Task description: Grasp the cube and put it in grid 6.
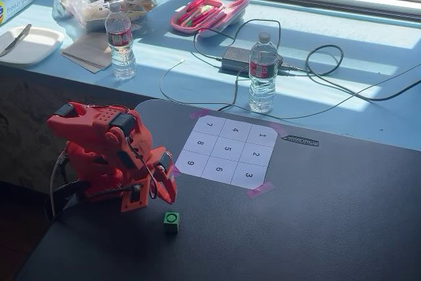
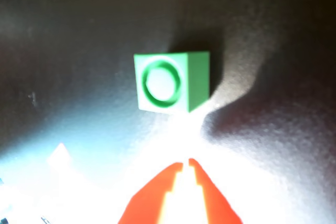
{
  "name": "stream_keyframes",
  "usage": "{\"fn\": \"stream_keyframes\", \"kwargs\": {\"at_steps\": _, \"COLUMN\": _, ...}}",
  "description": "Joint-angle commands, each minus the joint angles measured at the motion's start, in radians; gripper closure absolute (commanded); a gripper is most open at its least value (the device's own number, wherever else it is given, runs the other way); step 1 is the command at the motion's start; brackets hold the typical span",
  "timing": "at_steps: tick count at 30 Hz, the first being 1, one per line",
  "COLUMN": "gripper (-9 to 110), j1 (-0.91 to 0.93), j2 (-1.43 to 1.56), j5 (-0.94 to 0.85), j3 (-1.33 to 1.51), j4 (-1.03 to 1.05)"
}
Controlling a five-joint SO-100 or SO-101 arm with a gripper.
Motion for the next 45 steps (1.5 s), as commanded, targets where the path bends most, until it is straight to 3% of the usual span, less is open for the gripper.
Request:
{"fn": "stream_keyframes", "kwargs": {"at_steps": 1, "gripper": 101, "j1": 0.005, "j2": 0.003, "j5": 0.005, "j3": -0.006, "j4": -0.014}}
{"fn": "stream_keyframes", "kwargs": {"at_steps": 35, "gripper": 101, "j1": 0.015, "j2": 0.003, "j5": 0.032, "j3": -0.04, "j4": 0.015}}
{"fn": "stream_keyframes", "kwargs": {"at_steps": 45, "gripper": 91, "j1": 0.037, "j2": -0.155, "j5": 0.092, "j3": -0.241, "j4": 0.101}}
